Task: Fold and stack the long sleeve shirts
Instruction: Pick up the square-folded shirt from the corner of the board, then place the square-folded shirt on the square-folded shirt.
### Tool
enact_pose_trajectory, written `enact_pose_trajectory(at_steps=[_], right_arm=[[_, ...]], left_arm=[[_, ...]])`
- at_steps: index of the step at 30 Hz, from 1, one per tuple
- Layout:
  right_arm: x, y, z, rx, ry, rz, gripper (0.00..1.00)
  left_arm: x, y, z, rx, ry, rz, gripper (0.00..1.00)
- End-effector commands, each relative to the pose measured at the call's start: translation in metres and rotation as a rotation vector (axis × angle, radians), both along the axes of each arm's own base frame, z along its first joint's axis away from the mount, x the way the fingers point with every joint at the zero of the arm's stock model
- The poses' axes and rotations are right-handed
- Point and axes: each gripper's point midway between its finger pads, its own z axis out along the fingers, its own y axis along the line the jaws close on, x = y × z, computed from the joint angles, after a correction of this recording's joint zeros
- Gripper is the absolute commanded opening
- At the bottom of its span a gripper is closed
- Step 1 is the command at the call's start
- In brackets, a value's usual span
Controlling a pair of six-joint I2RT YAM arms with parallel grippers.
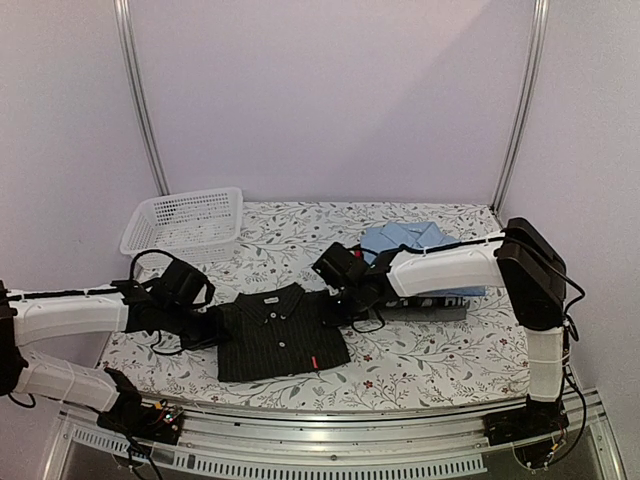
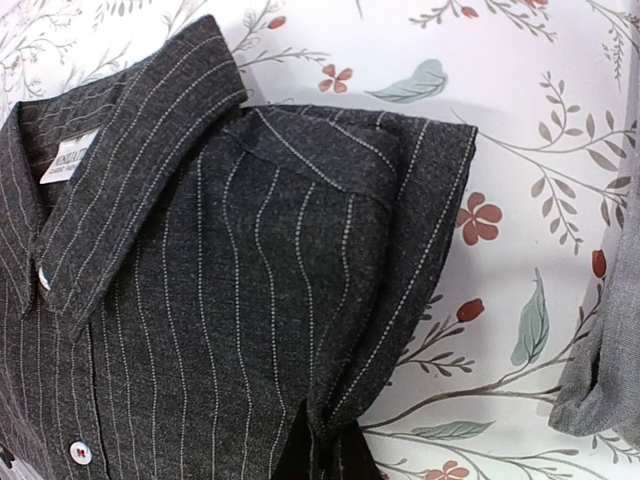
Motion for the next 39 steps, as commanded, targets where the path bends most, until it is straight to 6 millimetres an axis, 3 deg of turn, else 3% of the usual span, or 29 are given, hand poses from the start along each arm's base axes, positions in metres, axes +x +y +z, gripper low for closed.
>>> enact_pose_trajectory(at_steps=[1, 6, 12, 22, 26, 31, 39], right_arm=[[-0.001, 0.011, 0.017, 0.008, -0.023, 0.034, 0.00], [-0.002, 0.019, 0.033, 0.024, -0.033, 0.048, 0.00], [0.002, 0.033, 0.072, 0.077, -0.077, 0.071, 0.00], [0.020, 0.032, 0.141, 0.107, -0.192, 0.099, 0.00], [0.034, 0.011, 0.167, 0.096, -0.242, 0.076, 0.00], [0.056, -0.030, 0.184, 0.039, -0.288, 0.028, 0.00], [0.096, -0.129, 0.213, -0.021, -0.356, -0.131, 0.00]], left_arm=[[-0.001, 0.001, 0.014, 0.018, -0.028, -0.020, 0.00], [-0.002, 0.004, 0.025, 0.018, -0.046, -0.018, 0.00], [0.003, 0.005, 0.056, 0.014, -0.104, -0.027, 0.00], [0.024, -0.021, 0.121, -0.064, -0.212, -0.079, 0.00], [0.040, -0.040, 0.154, -0.081, -0.268, -0.114, 0.00], [0.066, -0.073, 0.181, -0.099, -0.318, -0.167, 0.00], [0.112, -0.148, 0.208, -0.140, -0.390, -0.250, 0.00]])
